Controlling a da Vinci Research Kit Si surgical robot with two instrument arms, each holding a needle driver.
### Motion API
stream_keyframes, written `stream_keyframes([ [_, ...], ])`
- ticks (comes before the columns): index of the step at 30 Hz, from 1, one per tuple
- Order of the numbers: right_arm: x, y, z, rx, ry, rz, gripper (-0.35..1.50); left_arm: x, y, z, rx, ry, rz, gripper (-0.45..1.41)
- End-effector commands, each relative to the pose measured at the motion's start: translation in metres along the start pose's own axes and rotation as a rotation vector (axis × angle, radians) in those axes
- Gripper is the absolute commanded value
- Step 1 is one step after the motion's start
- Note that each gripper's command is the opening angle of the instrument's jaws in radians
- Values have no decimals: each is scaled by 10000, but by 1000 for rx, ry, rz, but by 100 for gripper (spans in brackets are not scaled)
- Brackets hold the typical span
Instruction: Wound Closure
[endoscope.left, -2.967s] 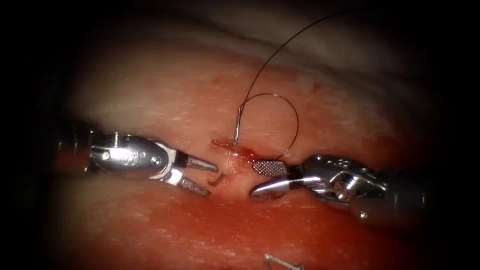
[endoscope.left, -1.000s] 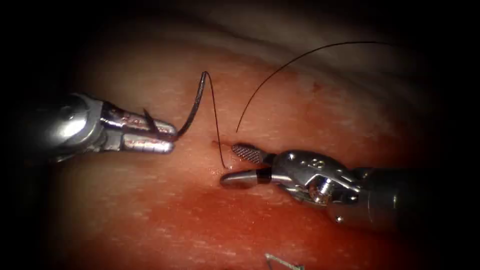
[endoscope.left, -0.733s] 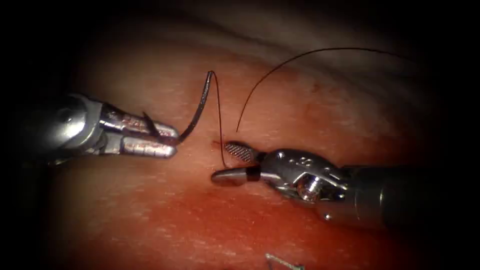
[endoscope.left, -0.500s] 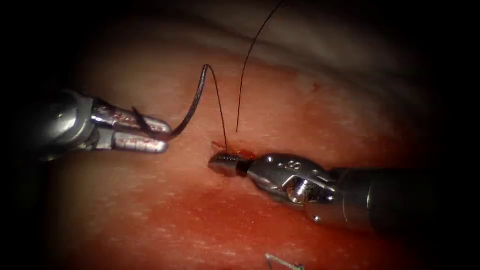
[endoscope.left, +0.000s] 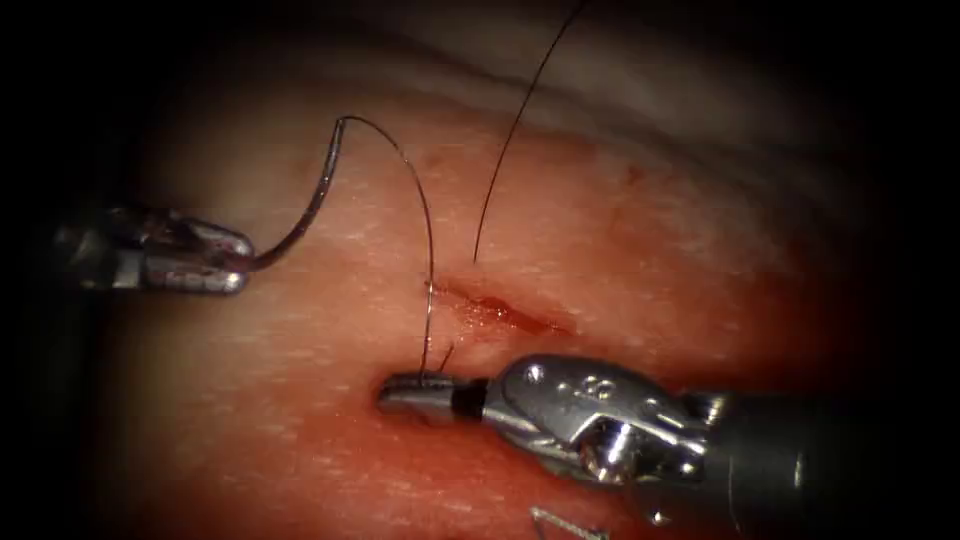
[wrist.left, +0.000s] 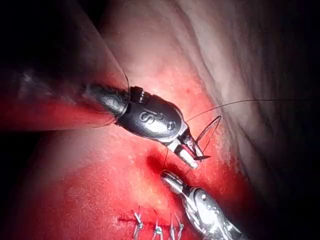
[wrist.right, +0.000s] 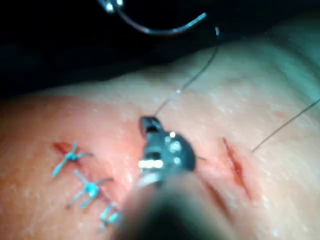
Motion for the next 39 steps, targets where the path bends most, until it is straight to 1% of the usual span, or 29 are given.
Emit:
stream_keyframes([
  [1,5,-10,17,39,13,-8,-35,-7,2,1,11,-1,-3,-35],
  [2,7,-11,19,37,17,-22,-35,-7,1,-2,19,-2,2,-35],
  [3,8,-10,19,19,22,-47,-30,-7,0,-4,24,-1,1,-35],
  [4,9,-7,18,-22,33,-72,7,-6,-1,-11,32,-5,4,-35],
  [5,8,-4,17,-41,40,-83,29,-5,-2,-15,35,-7,3,-35],
  [6,9,5,9,-63,43,-118,51,-4,-4,-24,48,-10,0,-35],
  [8,10,15,0,-99,48,-146,71,-3,-5,-32,57,-16,3,-35],
  [11,14,34,-18,-188,57,-207,104,-3,-6,-38,68,-22,1,-35],
  [13,15,48,-30,-227,55,-252,115,-3,-7,-42,75,-22,0,-35],
  [14,15,53,-36,-241,55,-255,115,-3,-7,-44,78,-23,-1,-35],
  [15,12,66,-45,-260,54,-276,116,-1,-9,-46,88,-22,3,-35],
  [18,3,81,-49,-277,57,-287,118,1,-11,-50,97,-20,5,-35],
  [20,-10,90,-40,-273,55,-297,116,4,-12,-52,103,-19,8,-35],
  [23,-20,96,-26,-268,53,-308,116,6,-14,-55,114,-11,10,-35],
  [27,-23,100,-12,-259,54,-313,111,7,-16,-58,125,-3,8,-35],
  [30,-34,103,-4,-243,56,-313,94,3,-20,-57,133,3,10,-35],
  [31,-40,105,-1,-241,56,-307,83,1,-21,-57,136,8,11,-35],
  [32,-46,111,3,-228,52,-297,47,-4,-24,-58,141,12,13,-35],
  [33,-50,114,5,-214,47,-296,0,-7,-25,-58,142,11,15,-35],
  [34,-52,116,6,-215,45,-298,-23,-9,-26,-58,143,10,16,-35],
  [35,-53,118,7,-216,43,-300,-35,-11,-26,-58,145,12,18,-35],
  [39,-59,118,-1,-206,14,-291,-35,-18,-27,-61,143,11,23,-35],
])
